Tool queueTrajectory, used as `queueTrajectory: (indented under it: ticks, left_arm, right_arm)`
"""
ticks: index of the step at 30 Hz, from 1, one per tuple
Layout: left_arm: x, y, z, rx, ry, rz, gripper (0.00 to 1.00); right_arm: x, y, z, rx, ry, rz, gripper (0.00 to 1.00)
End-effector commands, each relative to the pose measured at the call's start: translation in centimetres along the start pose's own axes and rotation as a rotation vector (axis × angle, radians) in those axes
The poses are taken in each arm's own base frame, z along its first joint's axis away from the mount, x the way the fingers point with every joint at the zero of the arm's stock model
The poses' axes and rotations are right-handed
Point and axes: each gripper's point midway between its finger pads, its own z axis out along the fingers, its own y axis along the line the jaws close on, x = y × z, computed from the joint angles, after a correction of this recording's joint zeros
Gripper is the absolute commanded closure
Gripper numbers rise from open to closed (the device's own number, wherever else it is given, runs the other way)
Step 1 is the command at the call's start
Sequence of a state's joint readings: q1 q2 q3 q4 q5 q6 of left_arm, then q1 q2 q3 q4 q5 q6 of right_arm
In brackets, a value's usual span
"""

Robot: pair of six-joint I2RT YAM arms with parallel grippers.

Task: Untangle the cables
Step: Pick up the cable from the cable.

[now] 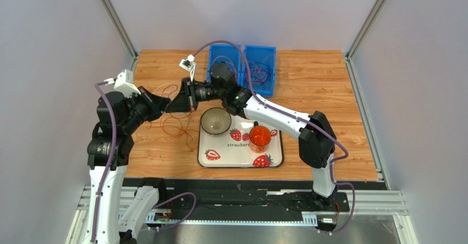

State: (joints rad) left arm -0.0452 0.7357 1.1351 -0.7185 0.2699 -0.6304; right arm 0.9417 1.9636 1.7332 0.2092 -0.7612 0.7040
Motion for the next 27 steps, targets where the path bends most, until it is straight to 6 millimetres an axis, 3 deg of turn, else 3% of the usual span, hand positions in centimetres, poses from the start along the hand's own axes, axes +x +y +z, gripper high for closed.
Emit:
queueTrajectory:
  ticks: [1,5,6,9,10,12,15,22,25,27]
  left_arm:
    - [0.2,-1.2,-0.8,0.047,0.016,0.004,1.00]
    - [0.0,-1.2,-1.9,0.030,0.012,0.042,0.94]
    - [-0.7,-1.6,-2.6,0.030,-0.009,0.057,0.88]
    - [-1.7,-1.2,-4.3,-0.024,-0.048,0.108,0.58]
    - [-1.7,-0.9,-4.9,-0.045,-0.047,0.134,0.41]
    - [-2.8,-0.7,-6.2,-0.082,-0.095,0.179,0.32]
    - [-3.3,-0.1,-7.7,-0.132,-0.119,0.233,0.28]
    - [-2.7,4.4,-10.1,-0.345,-0.170,0.289,0.28]
    - [-1.3,5.7,-9.9,-0.361,-0.176,0.279,0.30]
    - [0.0,6.8,-9.5,-0.375,-0.160,0.273,0.30]
  right_arm:
    - [-2.6,2.2,0.0,-0.039,-0.090,-0.081,1.00]
    - [-3.0,2.3,-0.1,-0.034,-0.099,-0.093,1.00]
    - [-3.2,2.4,-0.3,-0.030,-0.103,-0.101,1.00]
    - [-3.9,2.4,-0.8,-0.004,-0.115,-0.139,1.00]
    - [-4.2,2.4,-1.1,0.010,-0.116,-0.147,1.00]
    - [-5.1,2.6,-1.4,0.029,-0.130,-0.189,1.00]
    - [-6.2,2.9,-1.9,0.052,-0.137,-0.232,1.00]
    - [-9.2,2.9,-3.2,0.136,-0.164,-0.319,1.00]
    - [-11.8,3.5,-4.1,0.182,-0.212,-0.352,1.00]
    - [-13.9,5.0,-4.7,0.177,-0.261,-0.391,1.00]
